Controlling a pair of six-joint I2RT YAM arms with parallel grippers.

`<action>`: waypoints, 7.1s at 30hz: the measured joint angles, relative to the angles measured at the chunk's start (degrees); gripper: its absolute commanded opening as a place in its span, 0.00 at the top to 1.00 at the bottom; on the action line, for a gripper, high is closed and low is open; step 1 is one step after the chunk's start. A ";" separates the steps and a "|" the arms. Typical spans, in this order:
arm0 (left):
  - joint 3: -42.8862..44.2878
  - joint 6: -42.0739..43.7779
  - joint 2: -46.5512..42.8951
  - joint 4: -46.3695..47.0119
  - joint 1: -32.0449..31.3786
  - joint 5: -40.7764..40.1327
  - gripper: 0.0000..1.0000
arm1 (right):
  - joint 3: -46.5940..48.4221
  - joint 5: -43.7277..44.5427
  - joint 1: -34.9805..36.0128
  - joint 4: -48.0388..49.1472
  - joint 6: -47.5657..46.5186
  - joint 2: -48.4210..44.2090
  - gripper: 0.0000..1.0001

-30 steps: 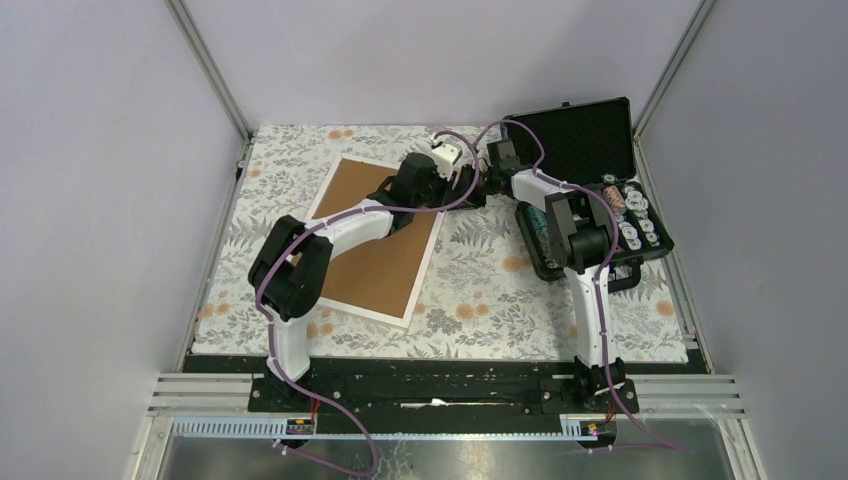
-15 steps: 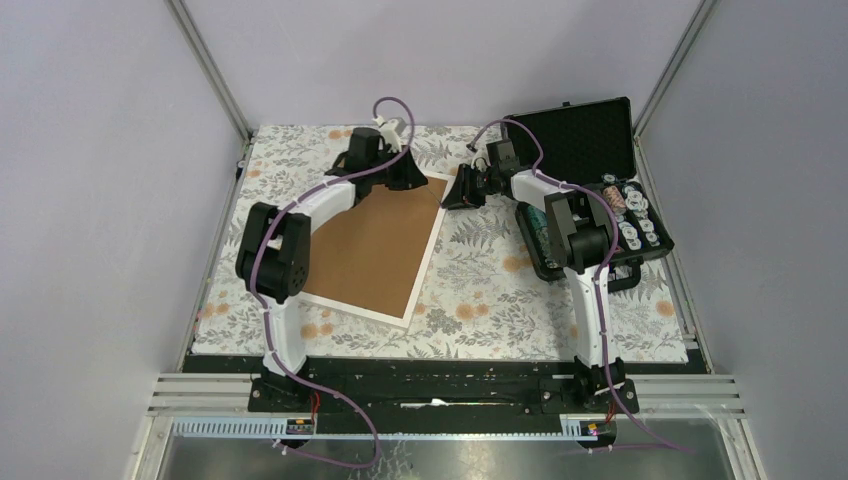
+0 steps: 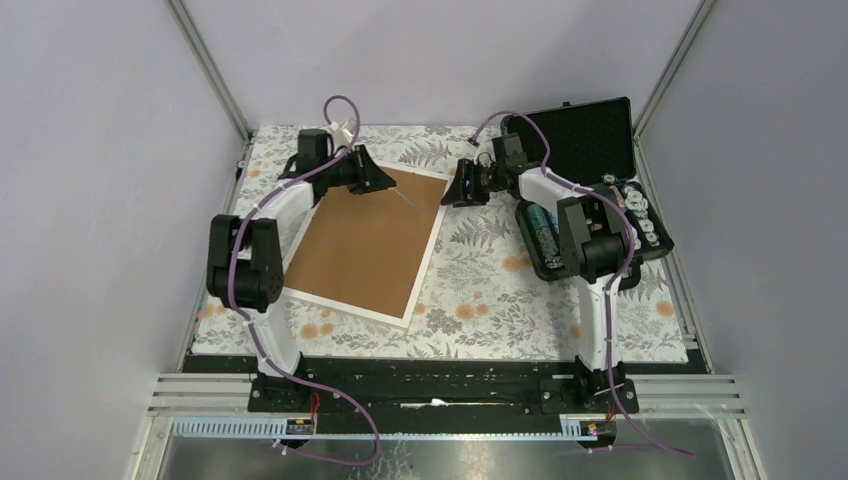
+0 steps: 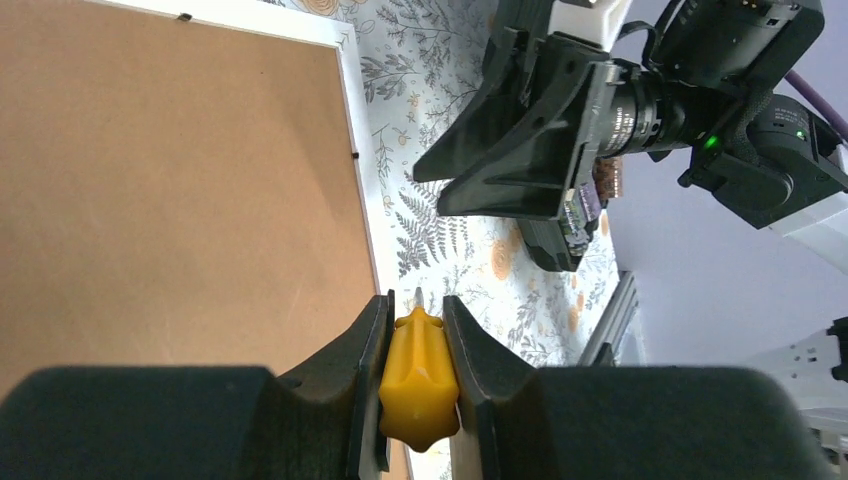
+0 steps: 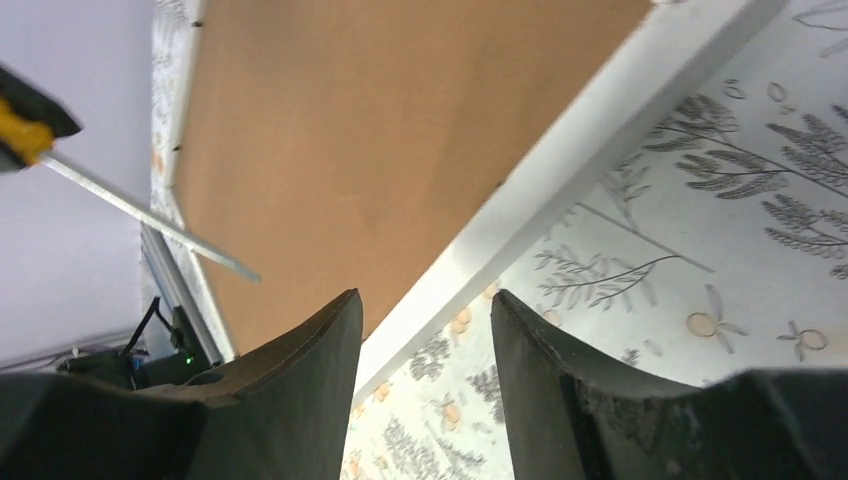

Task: Take the photo out of the frame
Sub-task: Adjust the screwdriver, then release the photo frame item from the photo frame, then place the screwdriver at the center of the board.

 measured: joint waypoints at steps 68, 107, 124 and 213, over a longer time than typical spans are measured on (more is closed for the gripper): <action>-1.05 26.34 -4.83 -34.88 -1.42 22.69 1.00 | -4.63 -12.41 15.61 -18.14 -40.33 -15.13 0.39; -23.85 29.92 -15.50 -26.84 0.81 7.41 1.00 | -34.64 0.17 20.20 12.55 -14.86 -17.25 0.62; -25.07 27.96 -21.49 -20.09 -6.56 -0.33 1.00 | -35.17 0.22 20.28 13.79 -12.57 -17.22 0.62; 4.37 29.55 -13.68 -32.24 -4.09 -15.32 0.01 | -44.02 20.52 1.88 -17.53 -24.15 -39.71 0.97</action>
